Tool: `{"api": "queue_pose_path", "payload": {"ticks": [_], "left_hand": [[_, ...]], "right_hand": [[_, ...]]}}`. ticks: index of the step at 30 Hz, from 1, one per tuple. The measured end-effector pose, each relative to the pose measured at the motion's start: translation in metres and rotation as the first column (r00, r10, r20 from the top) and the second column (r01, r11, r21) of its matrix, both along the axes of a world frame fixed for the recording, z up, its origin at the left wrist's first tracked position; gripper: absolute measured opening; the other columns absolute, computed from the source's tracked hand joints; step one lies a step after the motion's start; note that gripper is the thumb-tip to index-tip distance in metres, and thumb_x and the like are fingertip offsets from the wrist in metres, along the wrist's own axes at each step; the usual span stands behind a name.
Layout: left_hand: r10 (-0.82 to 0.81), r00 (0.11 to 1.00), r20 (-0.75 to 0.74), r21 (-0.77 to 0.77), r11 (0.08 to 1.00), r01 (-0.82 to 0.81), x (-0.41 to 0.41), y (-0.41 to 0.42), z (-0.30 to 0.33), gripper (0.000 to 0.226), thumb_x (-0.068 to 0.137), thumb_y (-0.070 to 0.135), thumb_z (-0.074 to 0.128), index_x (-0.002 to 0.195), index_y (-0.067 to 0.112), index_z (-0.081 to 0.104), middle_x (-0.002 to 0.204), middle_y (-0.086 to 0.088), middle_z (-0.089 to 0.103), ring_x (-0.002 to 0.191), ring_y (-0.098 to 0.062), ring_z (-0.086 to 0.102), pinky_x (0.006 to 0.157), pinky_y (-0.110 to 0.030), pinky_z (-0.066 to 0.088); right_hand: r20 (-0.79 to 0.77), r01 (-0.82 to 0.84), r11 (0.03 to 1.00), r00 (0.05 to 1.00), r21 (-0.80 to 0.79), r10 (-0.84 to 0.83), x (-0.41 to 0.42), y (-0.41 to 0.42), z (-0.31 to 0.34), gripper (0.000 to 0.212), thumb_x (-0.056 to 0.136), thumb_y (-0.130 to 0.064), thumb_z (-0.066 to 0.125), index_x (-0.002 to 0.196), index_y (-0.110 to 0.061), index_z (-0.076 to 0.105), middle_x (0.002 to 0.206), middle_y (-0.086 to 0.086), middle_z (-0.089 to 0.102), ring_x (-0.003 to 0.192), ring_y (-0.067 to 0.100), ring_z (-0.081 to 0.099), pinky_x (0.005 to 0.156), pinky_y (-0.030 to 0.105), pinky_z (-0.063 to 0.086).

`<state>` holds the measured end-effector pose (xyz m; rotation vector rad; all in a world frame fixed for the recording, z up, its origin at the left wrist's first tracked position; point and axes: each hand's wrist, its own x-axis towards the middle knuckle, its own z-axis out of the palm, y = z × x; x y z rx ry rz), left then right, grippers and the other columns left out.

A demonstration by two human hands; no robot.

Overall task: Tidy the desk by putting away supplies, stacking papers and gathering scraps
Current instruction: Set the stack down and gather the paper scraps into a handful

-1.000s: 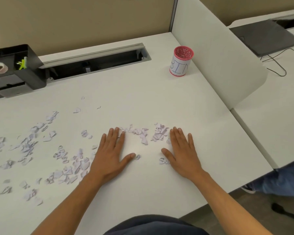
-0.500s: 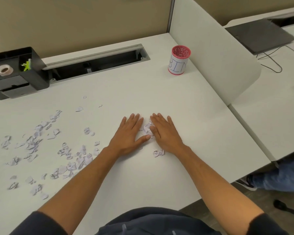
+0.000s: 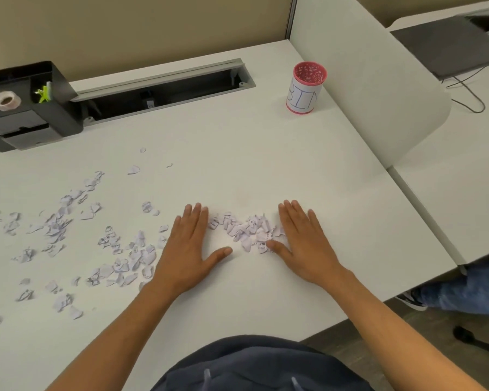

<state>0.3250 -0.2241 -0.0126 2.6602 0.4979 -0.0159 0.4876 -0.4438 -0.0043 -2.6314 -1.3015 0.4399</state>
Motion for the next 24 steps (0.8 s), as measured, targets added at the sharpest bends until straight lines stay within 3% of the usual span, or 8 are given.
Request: {"api": "queue_pose_path", "payload": {"ticks": [3,6,10,12,14,17,20,24], "left_hand": [[-0.026,0.994,-0.103,0.061,0.998,0.032,-0.011,-0.016,-0.007,0.097,0.086,0.079,0.018,0.154,0.016,-0.011,0.162,0.001,-0.017,0.147,-0.013,-0.023,0.120,-0.035,-0.013],[-0.041,0.994,-0.105,0.084,0.995,0.050,-0.006,-0.024,-0.010,0.093,0.089,0.076,0.016,0.152,0.015,-0.015,0.161,-0.001,-0.020,0.146,-0.014,-0.025,0.119,-0.037,-0.015],[-0.144,0.987,-0.070,-0.007,0.990,0.144,0.011,-0.024,-0.005,0.091,0.091,0.073,0.020,0.153,0.014,-0.012,0.160,0.000,-0.020,0.148,-0.012,-0.019,0.122,-0.039,-0.003],[-0.164,0.985,-0.047,-0.023,0.986,0.163,0.019,-0.017,0.005,0.095,0.088,0.073,0.033,0.155,0.016,-0.005,0.161,-0.001,-0.013,0.151,-0.018,-0.001,0.122,-0.038,0.010],[-0.146,0.986,-0.079,0.013,0.989,0.147,0.030,-0.008,0.016,0.103,0.080,0.072,0.053,0.156,0.022,0.004,0.163,-0.003,-0.004,0.147,-0.025,0.019,0.116,-0.039,0.023],[-0.136,0.963,-0.234,0.011,0.990,0.143,0.050,-0.004,0.031,0.111,0.070,0.066,0.071,0.155,0.031,0.009,0.164,0.002,0.006,0.141,-0.026,0.019,0.113,-0.039,0.028],[-0.177,0.947,-0.269,-0.032,0.984,0.175,0.063,-0.014,0.039,0.095,0.073,0.050,0.077,0.150,0.034,0.024,0.158,0.003,0.022,0.136,-0.027,0.023,0.106,-0.041,0.036],[-0.157,0.961,-0.229,-0.062,0.987,0.146,0.066,-0.015,0.041,0.063,0.080,0.033,0.076,0.137,0.027,0.050,0.146,0.002,0.041,0.127,-0.027,0.035,0.102,-0.036,0.037]], "right_hand": [[0.038,0.037,0.995,0.999,-0.091,-0.034,-0.024,-0.004,-0.011,0.098,0.085,-0.077,-0.007,0.154,-0.007,-0.001,0.163,0.007,-0.006,0.149,0.019,-0.015,0.120,0.046,-0.010],[0.064,0.062,0.993,0.996,-0.103,-0.055,-0.032,0.007,-0.015,0.099,0.086,-0.076,-0.007,0.154,-0.005,0.002,0.163,0.009,-0.005,0.150,0.022,-0.011,0.117,0.052,-0.007],[0.025,0.020,0.999,0.999,-0.030,-0.020,-0.030,0.026,-0.011,0.098,0.084,-0.078,-0.002,0.154,-0.010,-0.005,0.163,0.005,-0.010,0.148,0.018,-0.018,0.120,0.049,-0.007],[-0.004,0.022,1.000,1.000,-0.005,-0.022,-0.024,0.029,0.000,0.098,0.083,-0.081,0.014,0.155,-0.017,-0.005,0.164,0.002,-0.009,0.150,0.020,-0.010,0.122,0.044,0.002],[-0.015,0.026,0.999,1.000,-0.029,-0.026,-0.016,0.032,0.013,0.098,0.081,-0.080,0.034,0.156,-0.027,0.000,0.164,0.001,-0.001,0.147,0.026,0.010,0.117,0.040,0.018],[-0.073,-0.009,0.994,0.997,-0.110,0.001,-0.011,0.041,0.027,0.100,0.078,-0.067,0.061,0.155,-0.033,0.005,0.161,0.000,0.012,0.134,0.028,0.025,0.106,0.037,0.033],[-0.141,0.011,0.993,0.990,-0.116,-0.027,-0.012,0.054,0.033,0.092,0.078,-0.051,0.073,0.151,-0.033,0.021,0.150,0.001,0.024,0.127,0.028,0.028,0.094,0.037,0.044],[-0.197,0.061,0.997,0.978,-0.050,-0.070,-0.018,0.060,0.032,0.058,0.086,-0.033,0.071,0.137,-0.028,0.045,0.134,0.002,0.037,0.118,0.026,0.035,0.085,0.036,0.047]]}}
